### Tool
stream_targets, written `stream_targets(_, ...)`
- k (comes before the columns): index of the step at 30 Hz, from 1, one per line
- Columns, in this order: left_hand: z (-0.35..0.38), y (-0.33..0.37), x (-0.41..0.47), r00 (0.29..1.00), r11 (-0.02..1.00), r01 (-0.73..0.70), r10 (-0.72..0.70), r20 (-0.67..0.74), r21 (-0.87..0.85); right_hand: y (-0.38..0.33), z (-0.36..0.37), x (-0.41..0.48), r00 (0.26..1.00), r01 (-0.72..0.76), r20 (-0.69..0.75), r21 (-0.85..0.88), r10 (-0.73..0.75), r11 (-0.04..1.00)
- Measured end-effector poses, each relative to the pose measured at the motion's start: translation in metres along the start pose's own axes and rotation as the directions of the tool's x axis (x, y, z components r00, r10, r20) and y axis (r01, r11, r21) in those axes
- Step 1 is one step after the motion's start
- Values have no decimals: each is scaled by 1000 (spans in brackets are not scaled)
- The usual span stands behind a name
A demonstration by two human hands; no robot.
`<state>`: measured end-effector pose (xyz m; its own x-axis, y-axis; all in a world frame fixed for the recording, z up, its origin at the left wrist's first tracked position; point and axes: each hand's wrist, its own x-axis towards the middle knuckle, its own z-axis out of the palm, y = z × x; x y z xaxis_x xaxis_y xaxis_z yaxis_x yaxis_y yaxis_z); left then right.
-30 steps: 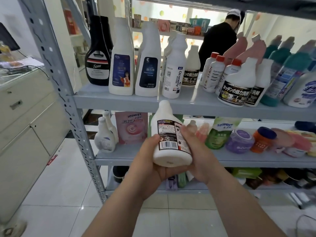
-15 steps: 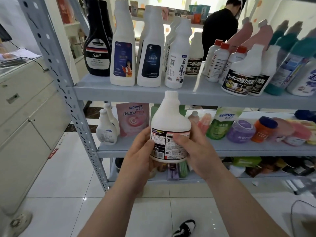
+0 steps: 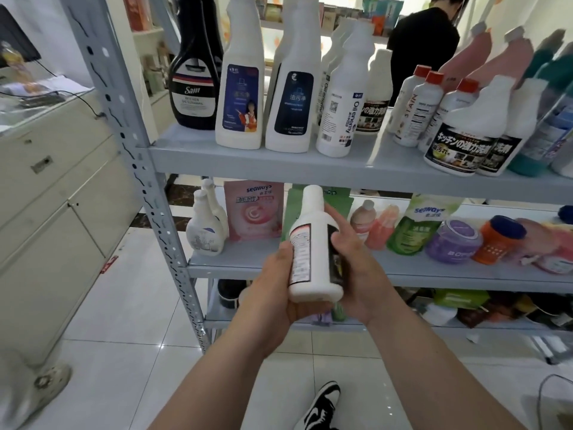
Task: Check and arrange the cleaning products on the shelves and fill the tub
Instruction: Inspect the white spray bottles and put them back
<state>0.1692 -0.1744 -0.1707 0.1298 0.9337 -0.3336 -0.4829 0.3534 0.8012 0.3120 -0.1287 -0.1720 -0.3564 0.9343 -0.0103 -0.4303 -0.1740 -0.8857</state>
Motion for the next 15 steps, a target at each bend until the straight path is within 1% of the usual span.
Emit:
stream_targets(1,-3,3,-2,1000,1000,-21,21,14,13,3,1,3,999,22,-28,-53,-23,998)
stream_targets(2,-7,6,-3,998,997,-56,54,32,59,6,3,4,997,37,-67,-142,-47,989)
stream_targets(3,-10,8,-4,995,988,-92,87,45,122,9,6,5,991,45,-114,-239,-74,970)
stream_targets(4,-13,11,-5,993,972,-122,119,25,201,11,6,6,985,39,-147,-325,-92,945)
stream_targets(5,-15,12,-6,989,956,-138,145,-10,260,13,8,7,981,31,-165,-363,-97,931)
stream_targets(6,-17,14,-5,985,951,-149,167,-46,272,13,8,8,979,26,-178,-356,-95,934)
stream_targets(7,-18,16,-6,981,958,-154,177,-77,242,11,9,9,977,25,-195,-302,-88,953)
stream_targets(8,-18,20,-8,982,975,-149,166,-93,168,8,9,12,974,21,-215,-214,-68,977)
stream_targets(10,-17,29,-11,990,995,-95,93,-106,-14,3,8,16,977,2,-212,-81,-20,997)
stream_targets(13,-18,32,-12,995,972,23,-44,-85,-235,4,10,22,986,-12,-167,-105,-6,994)
stream_targets(15,-18,30,-10,993,955,69,-92,-67,-287,6,14,23,984,-20,-177,-114,0,993)
